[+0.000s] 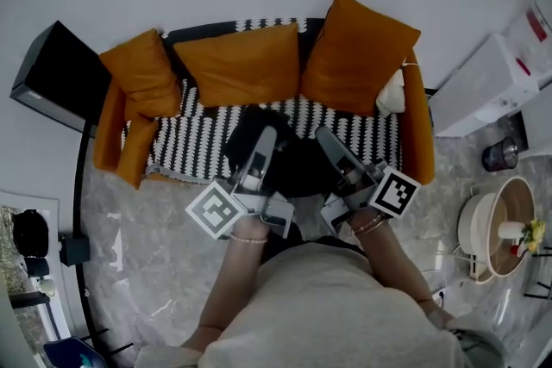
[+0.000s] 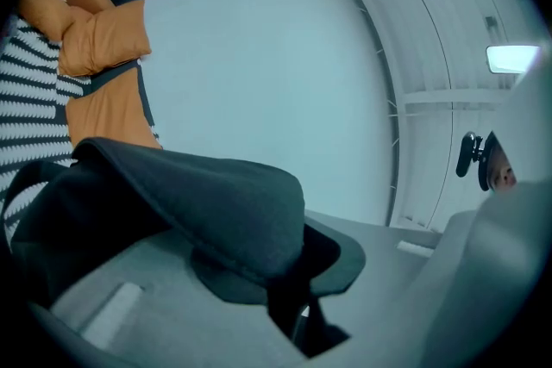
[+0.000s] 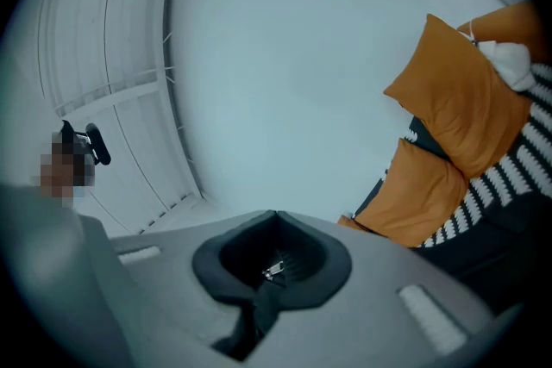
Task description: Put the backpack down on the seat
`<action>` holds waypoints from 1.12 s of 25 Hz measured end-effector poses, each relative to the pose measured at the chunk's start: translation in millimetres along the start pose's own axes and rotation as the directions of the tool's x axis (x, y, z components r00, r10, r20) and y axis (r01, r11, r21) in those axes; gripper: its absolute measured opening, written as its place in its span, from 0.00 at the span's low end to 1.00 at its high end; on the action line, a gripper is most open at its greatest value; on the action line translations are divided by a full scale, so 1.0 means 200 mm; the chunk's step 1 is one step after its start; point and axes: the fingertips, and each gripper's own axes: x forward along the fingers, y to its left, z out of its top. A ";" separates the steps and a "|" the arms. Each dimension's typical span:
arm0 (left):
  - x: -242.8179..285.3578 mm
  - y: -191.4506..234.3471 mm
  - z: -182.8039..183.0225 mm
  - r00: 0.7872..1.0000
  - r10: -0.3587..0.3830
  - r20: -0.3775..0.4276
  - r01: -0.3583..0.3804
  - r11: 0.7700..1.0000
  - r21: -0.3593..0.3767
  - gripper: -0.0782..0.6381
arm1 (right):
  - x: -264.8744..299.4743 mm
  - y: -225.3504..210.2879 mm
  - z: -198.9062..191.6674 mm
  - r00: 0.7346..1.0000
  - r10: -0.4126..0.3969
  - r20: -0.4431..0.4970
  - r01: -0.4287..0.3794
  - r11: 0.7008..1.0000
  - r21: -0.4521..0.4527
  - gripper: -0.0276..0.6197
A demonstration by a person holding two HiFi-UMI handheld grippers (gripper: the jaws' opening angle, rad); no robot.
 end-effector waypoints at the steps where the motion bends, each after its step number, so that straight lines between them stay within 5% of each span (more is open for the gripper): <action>1: 0.05 0.02 0.05 1.000 -0.006 -0.007 0.006 1.000 0.007 0.20 | 0.06 -0.03 0.04 1.000 -0.008 0.010 0.008 1.000 -0.007 0.05; 6: 0.27 0.17 0.28 0.999 -0.004 -0.052 0.006 0.999 0.044 0.20 | 0.32 -0.15 0.28 0.996 -0.028 0.089 0.033 0.998 -0.051 0.05; 12: 0.46 0.39 0.48 0.996 0.031 -0.087 -0.030 0.999 0.014 0.20 | 0.56 -0.31 0.32 0.992 -0.071 0.107 0.076 0.996 -0.048 0.05; 18: 0.59 0.56 0.52 0.987 0.062 -0.151 -0.062 0.998 0.002 0.20 | 0.72 -0.45 0.30 0.991 -0.109 0.074 0.111 0.994 -0.023 0.05; 28: 0.65 0.69 0.50 0.987 0.097 -0.131 -0.107 0.992 -0.065 0.20 | 0.70 -0.63 0.36 0.984 -0.166 0.062 0.164 0.986 0.038 0.05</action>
